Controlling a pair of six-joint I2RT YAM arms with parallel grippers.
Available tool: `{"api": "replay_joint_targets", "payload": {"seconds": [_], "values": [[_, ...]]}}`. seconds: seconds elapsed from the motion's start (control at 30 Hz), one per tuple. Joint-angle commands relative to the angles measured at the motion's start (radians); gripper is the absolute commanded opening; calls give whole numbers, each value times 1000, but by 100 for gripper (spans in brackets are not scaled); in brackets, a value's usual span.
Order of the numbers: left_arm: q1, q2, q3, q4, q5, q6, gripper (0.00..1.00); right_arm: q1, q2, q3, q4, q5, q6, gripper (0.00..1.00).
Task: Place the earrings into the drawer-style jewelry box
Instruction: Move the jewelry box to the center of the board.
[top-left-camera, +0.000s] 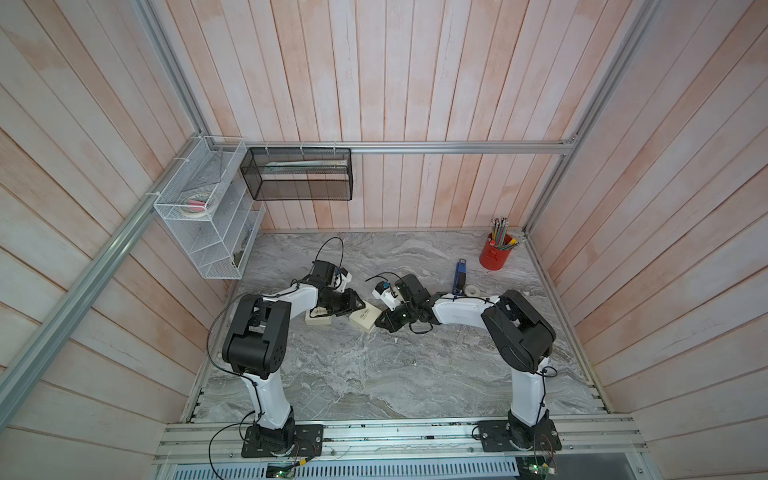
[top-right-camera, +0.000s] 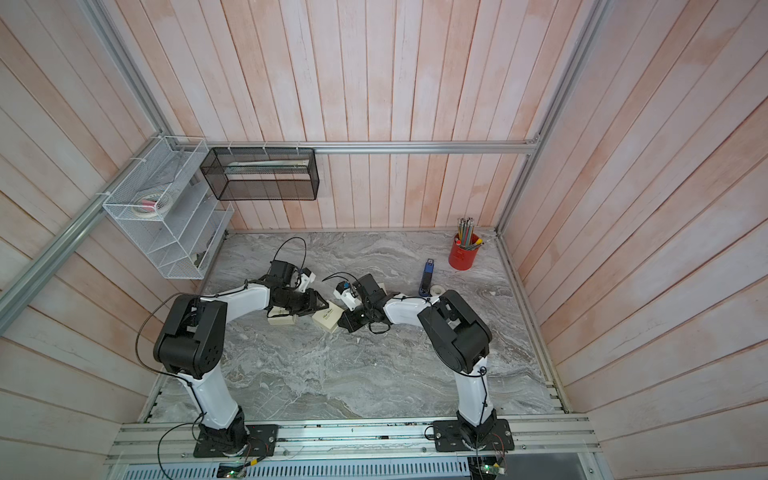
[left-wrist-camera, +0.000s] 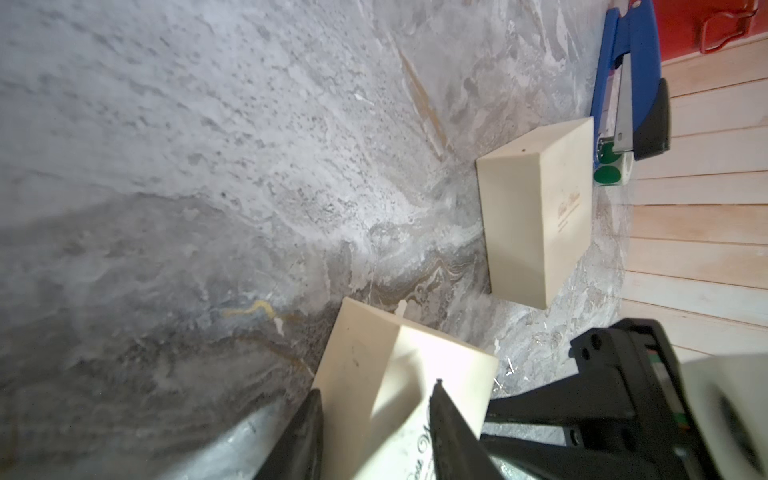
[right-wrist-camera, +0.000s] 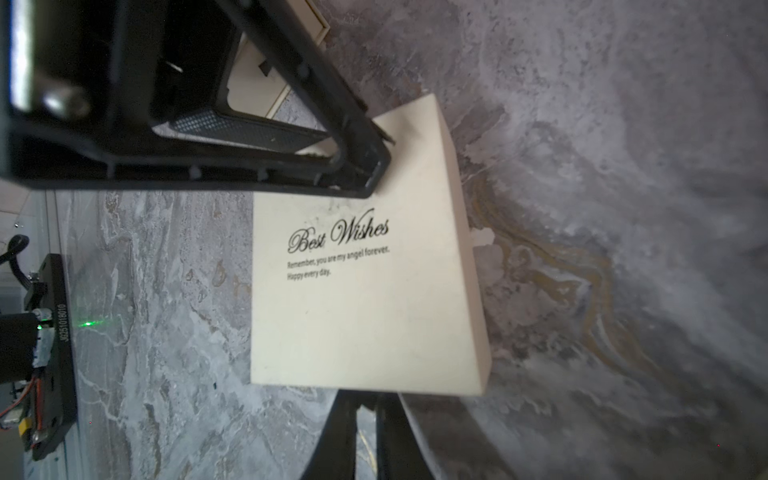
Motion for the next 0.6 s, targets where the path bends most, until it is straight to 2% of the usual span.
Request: {"api": "replay_joint_targets", "payload": {"seconds": [0.0, 0.07, 0.33, 0.57], "values": [[-10, -27, -27, -7, 3, 12, 43, 11, 8, 17, 0, -19, -4, 4], [-13, -45, -43, -14, 3, 6, 43, 17, -1, 9, -1, -21, -2, 0], [-40, -167, -165, -11, -30, -48, 43, 49, -74, -76, 1, -21, 20, 0], [-57, -183, -224, 14, -31, -66, 43, 49, -127, -156, 12, 2, 36, 0]]}}
